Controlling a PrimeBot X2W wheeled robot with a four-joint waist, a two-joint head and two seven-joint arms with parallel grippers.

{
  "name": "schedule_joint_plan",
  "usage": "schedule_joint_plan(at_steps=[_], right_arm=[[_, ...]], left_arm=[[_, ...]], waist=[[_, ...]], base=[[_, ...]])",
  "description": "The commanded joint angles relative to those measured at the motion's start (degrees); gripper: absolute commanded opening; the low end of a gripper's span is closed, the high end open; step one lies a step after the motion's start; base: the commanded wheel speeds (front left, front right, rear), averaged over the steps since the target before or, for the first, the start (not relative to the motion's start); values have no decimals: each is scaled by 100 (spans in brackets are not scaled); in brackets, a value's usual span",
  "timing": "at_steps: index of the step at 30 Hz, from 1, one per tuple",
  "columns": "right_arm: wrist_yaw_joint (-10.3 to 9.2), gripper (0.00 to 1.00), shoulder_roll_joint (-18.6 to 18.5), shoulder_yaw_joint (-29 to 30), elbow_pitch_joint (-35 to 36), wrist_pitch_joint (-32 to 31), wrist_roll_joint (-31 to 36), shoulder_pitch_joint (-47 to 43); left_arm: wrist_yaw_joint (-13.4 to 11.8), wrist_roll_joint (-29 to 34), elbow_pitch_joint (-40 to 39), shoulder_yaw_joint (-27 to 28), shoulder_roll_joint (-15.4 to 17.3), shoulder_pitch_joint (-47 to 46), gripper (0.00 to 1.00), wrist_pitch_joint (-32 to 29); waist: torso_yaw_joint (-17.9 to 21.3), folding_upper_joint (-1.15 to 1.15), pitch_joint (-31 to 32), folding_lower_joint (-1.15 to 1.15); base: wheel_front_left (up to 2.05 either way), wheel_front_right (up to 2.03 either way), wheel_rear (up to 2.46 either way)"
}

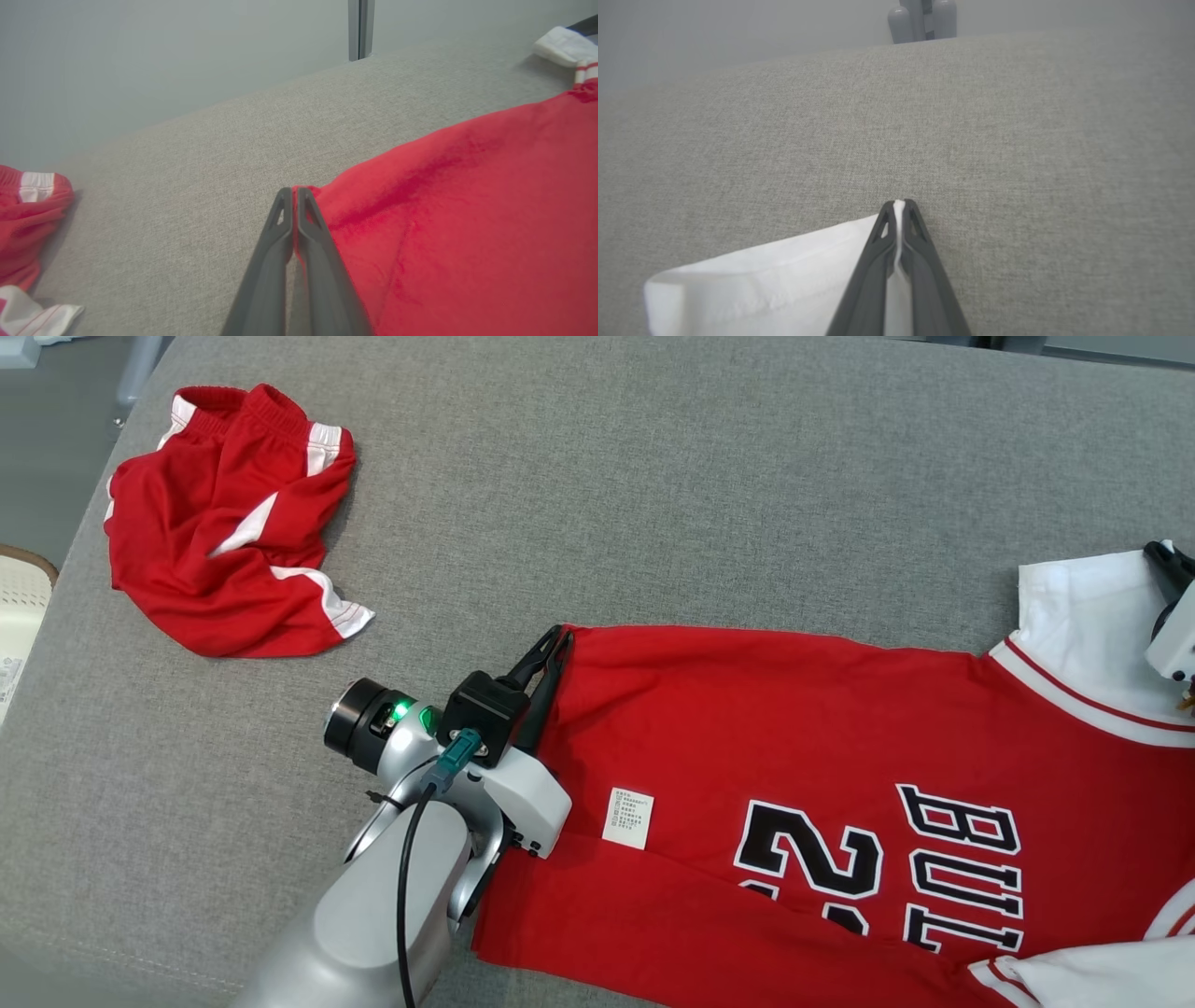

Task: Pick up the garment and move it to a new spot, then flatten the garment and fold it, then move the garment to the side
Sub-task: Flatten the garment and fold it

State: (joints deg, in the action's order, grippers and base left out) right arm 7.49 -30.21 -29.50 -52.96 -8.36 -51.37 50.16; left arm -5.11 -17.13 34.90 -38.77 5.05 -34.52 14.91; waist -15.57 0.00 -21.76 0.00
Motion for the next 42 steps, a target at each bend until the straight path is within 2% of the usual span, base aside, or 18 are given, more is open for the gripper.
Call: schedule_joint_plan(at_steps=[1, 11, 21, 31, 42], right_arm=[[1, 0, -49, -32, 16, 44, -71, 46], [1, 0, -112, -368, 265, 640, -338, -62], [2, 0, -175, -758, 881, 1334, -690, -514], [1, 0, -290, -991, 1578, 1550, -1038, -1176], [2, 0, -494, -926, 2165, 1499, -1341, -2041]], left_arm=[[-10, -21, 10, 12, 29, -94, 0, 26], [-36, -87, 36, 107, 95, 13, 0, 25], [-58, -196, 215, 234, 385, 149, 0, 26], [-75, -288, 126, 288, 799, 519, 0, 6], [-107, -349, -271, 207, 1156, 1020, 0, -119]], waist=[[4, 0, 0, 0], [146, 0, 153, 0], [578, 0, 611, 0], [1055, 0, 1055, 0], [1250, 0, 1389, 0]], base=[[0, 0, 0], [0, 0, 0], [0, 0, 0], [0, 0, 0], [0, 0, 0]])
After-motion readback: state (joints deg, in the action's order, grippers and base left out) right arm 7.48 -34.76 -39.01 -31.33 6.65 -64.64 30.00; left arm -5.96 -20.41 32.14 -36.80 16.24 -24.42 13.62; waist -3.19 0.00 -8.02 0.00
